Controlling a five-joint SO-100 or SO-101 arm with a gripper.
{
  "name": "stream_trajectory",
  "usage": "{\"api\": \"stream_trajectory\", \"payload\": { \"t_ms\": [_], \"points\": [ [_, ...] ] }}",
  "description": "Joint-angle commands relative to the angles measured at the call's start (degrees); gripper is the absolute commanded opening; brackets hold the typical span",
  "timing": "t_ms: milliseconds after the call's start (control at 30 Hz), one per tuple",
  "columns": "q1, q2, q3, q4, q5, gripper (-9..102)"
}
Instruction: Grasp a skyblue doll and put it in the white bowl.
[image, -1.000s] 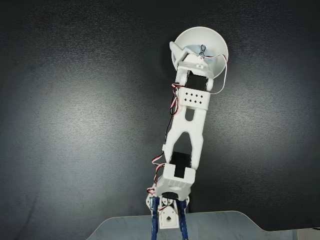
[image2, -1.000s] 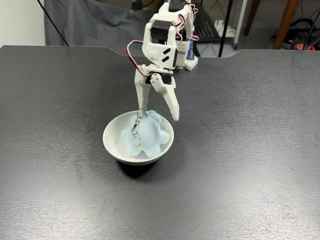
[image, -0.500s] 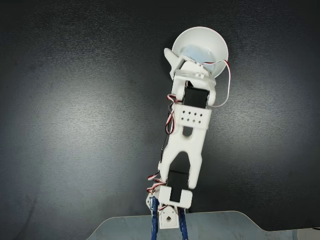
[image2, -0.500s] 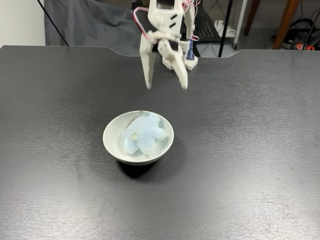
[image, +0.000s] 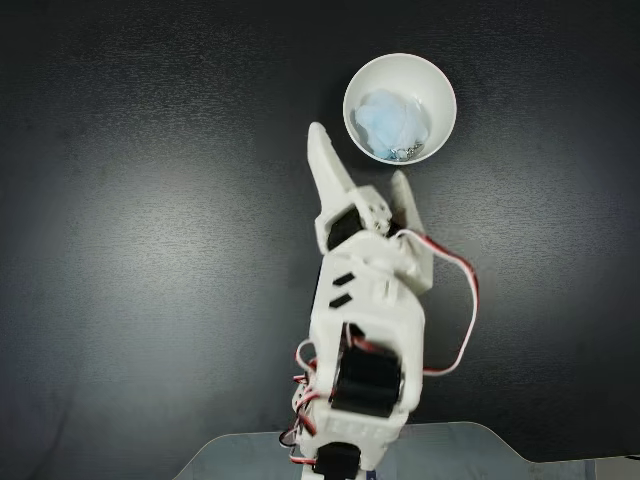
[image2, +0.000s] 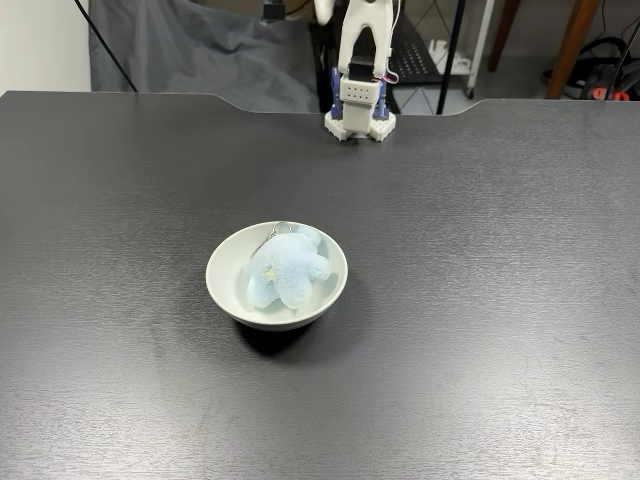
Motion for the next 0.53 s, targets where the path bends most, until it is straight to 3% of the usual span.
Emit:
{"api": "stream_trajectory", "payload": {
  "t_ms": [0, 267, 500],
  "points": [
    [-2.90, 10.63, -0.88, 1.93, 14.59, 39],
    [-7.29, 16.70, -0.79, 2.37, 31.29, -1],
    [-10.99, 17.93, 2.72, 1.67, 38.85, -1]
  ]
}}
